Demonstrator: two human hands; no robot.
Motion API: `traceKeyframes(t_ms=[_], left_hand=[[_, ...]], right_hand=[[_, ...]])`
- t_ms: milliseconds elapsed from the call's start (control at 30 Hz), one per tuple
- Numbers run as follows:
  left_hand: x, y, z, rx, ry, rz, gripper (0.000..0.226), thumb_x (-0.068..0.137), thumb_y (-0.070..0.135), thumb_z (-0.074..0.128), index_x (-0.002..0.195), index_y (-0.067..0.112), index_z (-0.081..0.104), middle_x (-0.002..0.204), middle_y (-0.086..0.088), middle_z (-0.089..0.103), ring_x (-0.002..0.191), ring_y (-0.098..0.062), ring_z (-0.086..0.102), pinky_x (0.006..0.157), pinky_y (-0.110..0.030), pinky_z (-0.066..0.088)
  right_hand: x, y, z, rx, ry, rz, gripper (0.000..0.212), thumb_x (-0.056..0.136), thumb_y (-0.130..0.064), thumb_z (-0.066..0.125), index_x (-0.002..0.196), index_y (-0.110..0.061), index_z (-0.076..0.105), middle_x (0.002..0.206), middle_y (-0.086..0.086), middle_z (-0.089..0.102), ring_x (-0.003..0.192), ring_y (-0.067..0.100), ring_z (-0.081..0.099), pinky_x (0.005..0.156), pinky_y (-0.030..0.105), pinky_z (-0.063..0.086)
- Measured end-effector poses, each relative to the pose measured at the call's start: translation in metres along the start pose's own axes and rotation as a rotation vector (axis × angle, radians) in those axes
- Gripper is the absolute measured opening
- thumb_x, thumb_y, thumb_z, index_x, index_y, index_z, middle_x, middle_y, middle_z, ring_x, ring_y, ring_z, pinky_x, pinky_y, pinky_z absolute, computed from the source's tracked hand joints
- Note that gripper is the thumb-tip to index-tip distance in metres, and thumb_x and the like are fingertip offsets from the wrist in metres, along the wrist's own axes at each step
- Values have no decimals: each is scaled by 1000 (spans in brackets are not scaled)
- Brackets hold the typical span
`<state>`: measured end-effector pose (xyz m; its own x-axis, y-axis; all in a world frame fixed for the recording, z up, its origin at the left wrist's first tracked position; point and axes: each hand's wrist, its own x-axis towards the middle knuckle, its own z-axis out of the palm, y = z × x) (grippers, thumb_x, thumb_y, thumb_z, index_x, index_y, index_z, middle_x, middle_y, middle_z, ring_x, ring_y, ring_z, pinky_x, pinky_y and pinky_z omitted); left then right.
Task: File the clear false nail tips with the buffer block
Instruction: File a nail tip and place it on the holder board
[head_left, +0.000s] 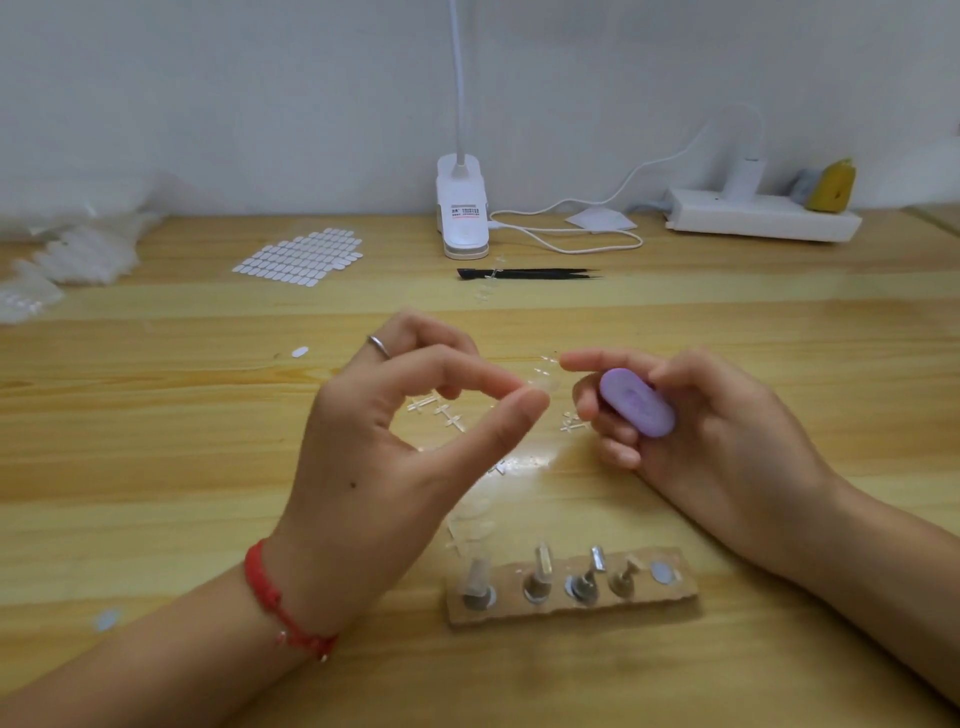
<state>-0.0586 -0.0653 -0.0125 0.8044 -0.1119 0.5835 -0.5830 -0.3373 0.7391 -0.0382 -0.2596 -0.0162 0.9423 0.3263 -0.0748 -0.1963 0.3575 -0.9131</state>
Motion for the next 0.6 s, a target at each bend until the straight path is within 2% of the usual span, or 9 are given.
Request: traceKeyframes(t_ms=[67,133,233,300,367,600], left_hand=[[-1,-1,2,-86,-88,-129,12,69,46,71,71,35,70,81,11,56,77,-5,51,71,-10,37],[-1,-4,3,-158,-158,-260,18,64,52,71,69,34,71,83,13,58,76,-5,50,67,-12,39],[1,-8,2,-246,-169,-364,13,68,44,72,69,31,71,85,9,60,72,-12,51,65,-19,42],[2,-9,2,-286,-168,-394,12,70,42,67,70,30,70,83,4,59,68,-17,47,62,-21,42],[3,-10,2,-297,-177,-404,13,72,41,65,74,29,69,77,4,57,66,-18,44,60,-23,39],[1,-12,4,-326,-303,-379,24,84,39,55,83,19,68,72,2,56,66,-22,39,61,-28,35]], right_hand=[[-1,0,-1,19,-18,11,45,68,-17,40,86,-3,78,71,8,60,61,13,39,51,22,40],[-1,0,-1,17,-21,26,44,68,-14,42,92,-3,78,75,7,63,64,12,47,56,22,46],[-1,-2,-4,-15,-29,21,39,74,-10,53,106,-6,74,86,6,68,80,9,62,70,23,55],[-3,-3,-4,-28,-63,1,37,77,-5,63,112,-10,72,94,7,70,89,10,66,77,22,55],[-5,-1,-3,-37,-93,-9,39,74,-8,69,113,-12,73,99,8,72,93,13,68,79,23,55],[-7,6,3,-124,-70,-22,38,70,-11,74,107,-15,75,104,10,74,92,17,72,72,26,58]])
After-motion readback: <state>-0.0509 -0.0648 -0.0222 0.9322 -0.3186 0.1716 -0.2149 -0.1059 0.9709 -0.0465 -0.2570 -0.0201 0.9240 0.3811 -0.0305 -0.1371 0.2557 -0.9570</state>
